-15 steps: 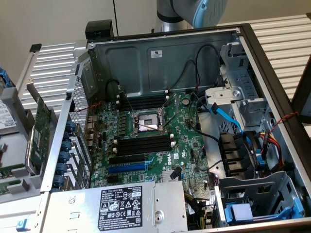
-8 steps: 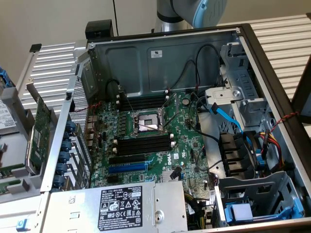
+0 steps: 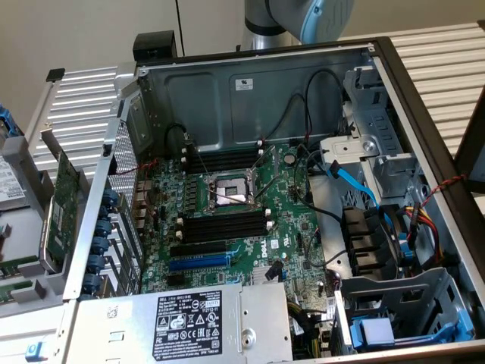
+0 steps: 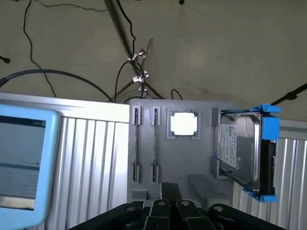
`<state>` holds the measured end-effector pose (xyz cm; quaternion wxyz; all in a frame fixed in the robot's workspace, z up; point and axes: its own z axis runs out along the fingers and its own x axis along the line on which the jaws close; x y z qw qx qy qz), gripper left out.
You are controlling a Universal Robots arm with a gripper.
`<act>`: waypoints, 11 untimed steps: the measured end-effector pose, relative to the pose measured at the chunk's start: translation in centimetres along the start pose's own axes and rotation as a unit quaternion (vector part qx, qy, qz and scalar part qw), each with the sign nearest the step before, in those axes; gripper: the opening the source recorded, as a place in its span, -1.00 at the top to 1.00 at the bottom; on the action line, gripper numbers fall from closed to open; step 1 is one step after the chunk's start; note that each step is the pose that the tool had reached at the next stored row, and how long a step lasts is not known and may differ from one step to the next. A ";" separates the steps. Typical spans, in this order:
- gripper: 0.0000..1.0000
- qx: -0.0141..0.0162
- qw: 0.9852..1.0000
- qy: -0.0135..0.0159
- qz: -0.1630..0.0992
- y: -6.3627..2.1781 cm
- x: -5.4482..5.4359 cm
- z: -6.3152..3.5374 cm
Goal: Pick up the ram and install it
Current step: 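Pick up the ram and move it above insertion slot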
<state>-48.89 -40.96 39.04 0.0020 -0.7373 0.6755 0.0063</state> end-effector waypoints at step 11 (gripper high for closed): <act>0.79 0.005 1.000 -0.002 -0.013 0.07 2.2 1.65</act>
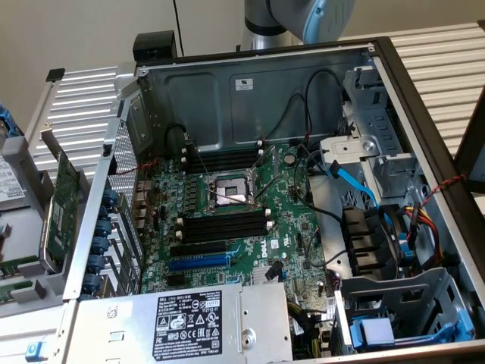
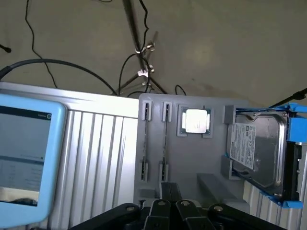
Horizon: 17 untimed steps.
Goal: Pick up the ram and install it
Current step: 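Pick up the ram and move it above insertion slot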
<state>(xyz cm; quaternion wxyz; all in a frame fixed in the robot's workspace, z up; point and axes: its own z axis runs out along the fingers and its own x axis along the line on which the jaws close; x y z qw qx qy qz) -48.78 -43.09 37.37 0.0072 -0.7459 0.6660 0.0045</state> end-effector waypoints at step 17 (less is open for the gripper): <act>0.36 0.001 1.000 -0.004 0.000 -0.77 1.6 3.09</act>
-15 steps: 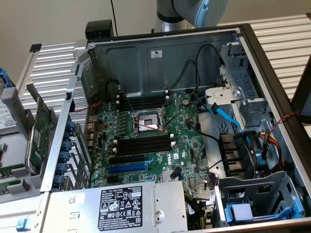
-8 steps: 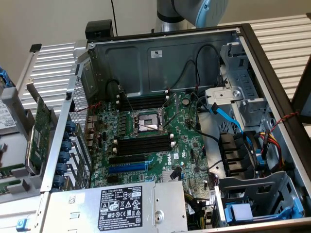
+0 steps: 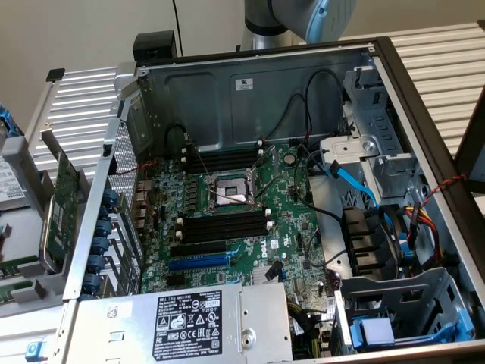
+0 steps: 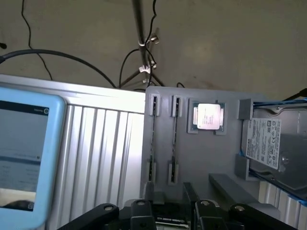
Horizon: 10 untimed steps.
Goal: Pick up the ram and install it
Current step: 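Pick up the ram and move it above insertion slot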
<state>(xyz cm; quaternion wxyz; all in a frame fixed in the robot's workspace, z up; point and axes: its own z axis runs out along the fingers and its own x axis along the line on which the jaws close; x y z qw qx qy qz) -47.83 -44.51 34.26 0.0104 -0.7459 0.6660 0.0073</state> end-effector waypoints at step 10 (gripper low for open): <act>0.22 0.000 1.000 0.000 0.000 0.00 0.2 1.80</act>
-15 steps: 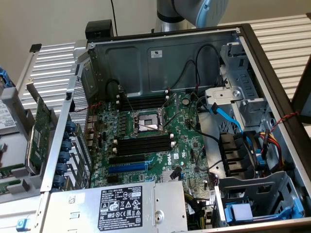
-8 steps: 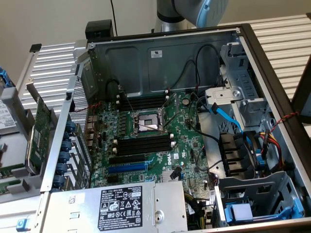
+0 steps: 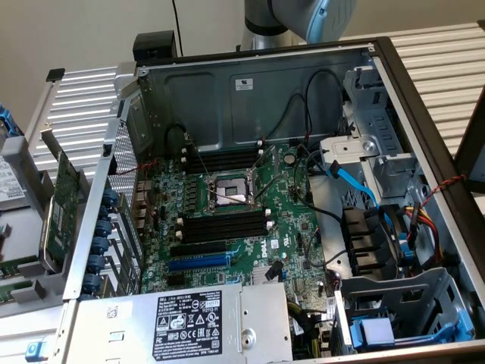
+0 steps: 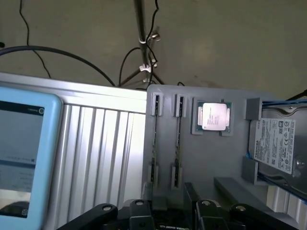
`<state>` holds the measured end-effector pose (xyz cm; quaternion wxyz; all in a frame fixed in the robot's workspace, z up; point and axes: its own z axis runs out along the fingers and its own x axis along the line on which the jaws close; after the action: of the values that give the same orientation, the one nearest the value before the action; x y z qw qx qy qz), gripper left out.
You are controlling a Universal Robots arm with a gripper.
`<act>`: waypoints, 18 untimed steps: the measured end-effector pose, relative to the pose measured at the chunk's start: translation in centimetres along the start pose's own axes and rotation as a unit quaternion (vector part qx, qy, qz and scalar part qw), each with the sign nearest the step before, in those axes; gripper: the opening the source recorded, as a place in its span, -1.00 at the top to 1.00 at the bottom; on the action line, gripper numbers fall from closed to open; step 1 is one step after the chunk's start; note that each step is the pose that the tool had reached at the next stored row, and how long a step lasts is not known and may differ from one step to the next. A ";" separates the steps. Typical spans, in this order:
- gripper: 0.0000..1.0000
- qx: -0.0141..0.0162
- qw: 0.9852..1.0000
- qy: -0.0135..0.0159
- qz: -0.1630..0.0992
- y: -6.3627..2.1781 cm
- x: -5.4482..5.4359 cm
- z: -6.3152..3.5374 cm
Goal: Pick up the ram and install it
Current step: 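Pick up the ram and move it above insertion slot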
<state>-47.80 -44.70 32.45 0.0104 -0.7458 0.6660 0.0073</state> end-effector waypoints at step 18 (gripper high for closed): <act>0.22 -0.005 1.000 0.004 -0.012 0.13 -0.6 2.79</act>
<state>-47.98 -44.09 29.68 0.0043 -0.7541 0.6567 0.0079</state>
